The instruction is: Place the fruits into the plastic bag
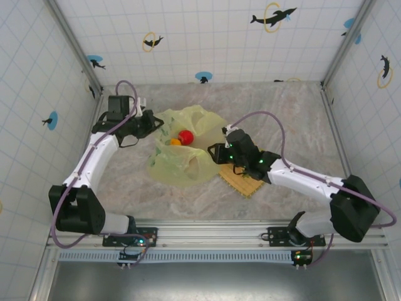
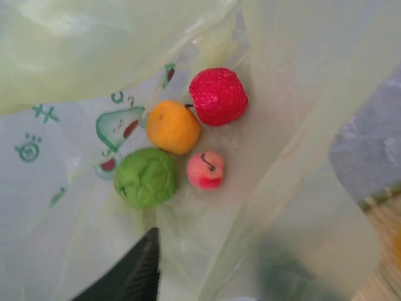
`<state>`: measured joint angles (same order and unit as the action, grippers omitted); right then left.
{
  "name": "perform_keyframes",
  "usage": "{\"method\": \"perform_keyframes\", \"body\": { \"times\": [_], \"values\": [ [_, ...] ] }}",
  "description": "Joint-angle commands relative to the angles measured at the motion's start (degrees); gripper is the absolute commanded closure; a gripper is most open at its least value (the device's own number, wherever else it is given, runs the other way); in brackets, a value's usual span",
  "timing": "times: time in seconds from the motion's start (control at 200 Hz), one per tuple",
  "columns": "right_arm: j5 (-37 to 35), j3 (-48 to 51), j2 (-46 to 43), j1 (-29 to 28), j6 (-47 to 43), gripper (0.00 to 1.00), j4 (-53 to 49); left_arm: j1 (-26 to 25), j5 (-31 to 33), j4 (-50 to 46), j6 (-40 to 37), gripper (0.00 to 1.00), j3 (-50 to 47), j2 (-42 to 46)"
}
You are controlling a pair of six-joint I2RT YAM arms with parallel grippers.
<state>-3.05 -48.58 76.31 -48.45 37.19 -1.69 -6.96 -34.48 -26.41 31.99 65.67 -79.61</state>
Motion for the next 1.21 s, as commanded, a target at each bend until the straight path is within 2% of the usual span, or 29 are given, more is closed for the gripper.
{"method": "perform_keyframes", "body": {
  "times": [0.0,0.05,0.1,0.24,0.34,0.596,0.926,1.201],
  "values": [
    [-0.6,-2.5,-4.9,1.6,-7.9,0.48,-8.2,0.2,-2.7,3.8,1.2,1.00,-2.2,1.0],
    [-0.3,-2.4,-6.9,2.4,-10.9,0.38,-10.1,0.2,-2.6,4.1,1.2,1.00,-2.8,1.3],
    [-1.1,-2.6,-9.0,3.0,-14.0,0.33,-12.8,0.2,-2.4,4.2,1.2,1.00,-3.0,1.4],
    [-8.2,-2.5,-13.6,3.2,-19.8,0.30,-21.1,0.2,-2.1,4.4,1.3,1.00,-3.4,1.7],
    [-11.8,-2.0,-13.7,3.1,-22.8,0.29,-24.3,0.2,-1.6,4.9,1.3,1.00,-3.9,2.1],
    [-13.0,-4.1,-4.9,5.5,-29.0,0.23,-24.6,0.2,-1.5,5.3,1.3,1.00,-4.0,1.8],
    [-6.6,-5.1,5.1,7.7,-32.5,0.23,-21.3,0.2,-0.9,5.6,1.4,1.00,-3.7,1.8],
    [-8.7,-7.4,11.8,8.4,-34.6,0.23,-21.5,0.2,-1.0,5.8,1.5,1.00,-3.5,1.8]
  ]
}}
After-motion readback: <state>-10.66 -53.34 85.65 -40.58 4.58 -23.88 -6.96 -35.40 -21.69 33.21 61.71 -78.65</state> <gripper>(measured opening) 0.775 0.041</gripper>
